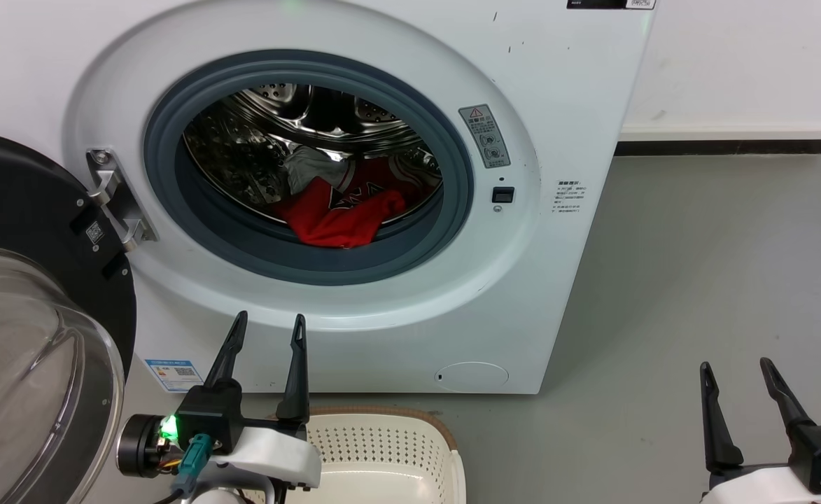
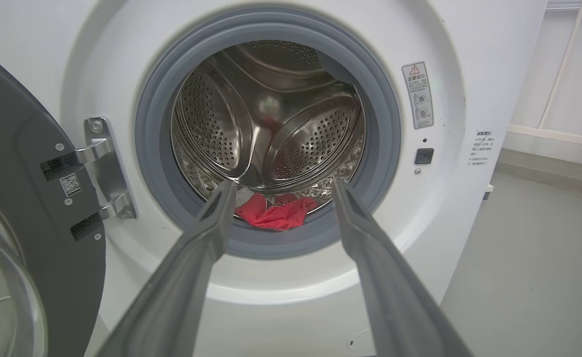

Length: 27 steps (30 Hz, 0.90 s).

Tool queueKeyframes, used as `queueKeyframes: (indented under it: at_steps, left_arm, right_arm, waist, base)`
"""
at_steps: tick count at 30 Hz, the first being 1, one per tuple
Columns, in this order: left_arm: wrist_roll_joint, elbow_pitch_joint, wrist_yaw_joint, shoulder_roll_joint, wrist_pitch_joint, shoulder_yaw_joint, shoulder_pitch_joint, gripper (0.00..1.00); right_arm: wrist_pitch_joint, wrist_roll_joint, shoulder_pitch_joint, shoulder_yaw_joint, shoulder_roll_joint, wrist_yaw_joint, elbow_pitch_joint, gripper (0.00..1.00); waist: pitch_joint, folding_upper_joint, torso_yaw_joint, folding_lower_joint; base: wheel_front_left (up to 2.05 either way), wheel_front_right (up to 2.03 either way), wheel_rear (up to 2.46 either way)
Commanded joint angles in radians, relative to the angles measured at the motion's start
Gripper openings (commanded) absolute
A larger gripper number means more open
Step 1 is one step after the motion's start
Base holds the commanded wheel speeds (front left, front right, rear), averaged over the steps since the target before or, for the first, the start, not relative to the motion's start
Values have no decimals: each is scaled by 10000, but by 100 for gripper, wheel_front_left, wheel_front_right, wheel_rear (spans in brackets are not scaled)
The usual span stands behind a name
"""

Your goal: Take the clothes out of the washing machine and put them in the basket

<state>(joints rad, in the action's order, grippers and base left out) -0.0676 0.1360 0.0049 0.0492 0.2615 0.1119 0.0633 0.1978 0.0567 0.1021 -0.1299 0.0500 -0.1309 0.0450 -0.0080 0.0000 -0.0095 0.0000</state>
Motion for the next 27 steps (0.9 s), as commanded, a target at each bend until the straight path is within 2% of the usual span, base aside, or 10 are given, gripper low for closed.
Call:
queueKeyframes:
  at_steps: [1,21,27]
  left_arm:
    - [-45,27,43,19,54,-21,-111,100]
    - [-54,125,69,17,54,-43,30,100]
    - [-55,52,156,18,54,-82,404,100]
  right_arm:
    - [68,-1,-9,-22,5,3,32,100]
    - [105,-114,-126,-76,5,3,94,100]
    - [73,-161,-314,-26,5,3,-217,100]
  waist:
    - [5,0,1,0]
    - [145,0,61,0]
    - [718,0,48,0]
  base:
    - [0,0,0]
    - [0,0,0]
    - [0,0,0]
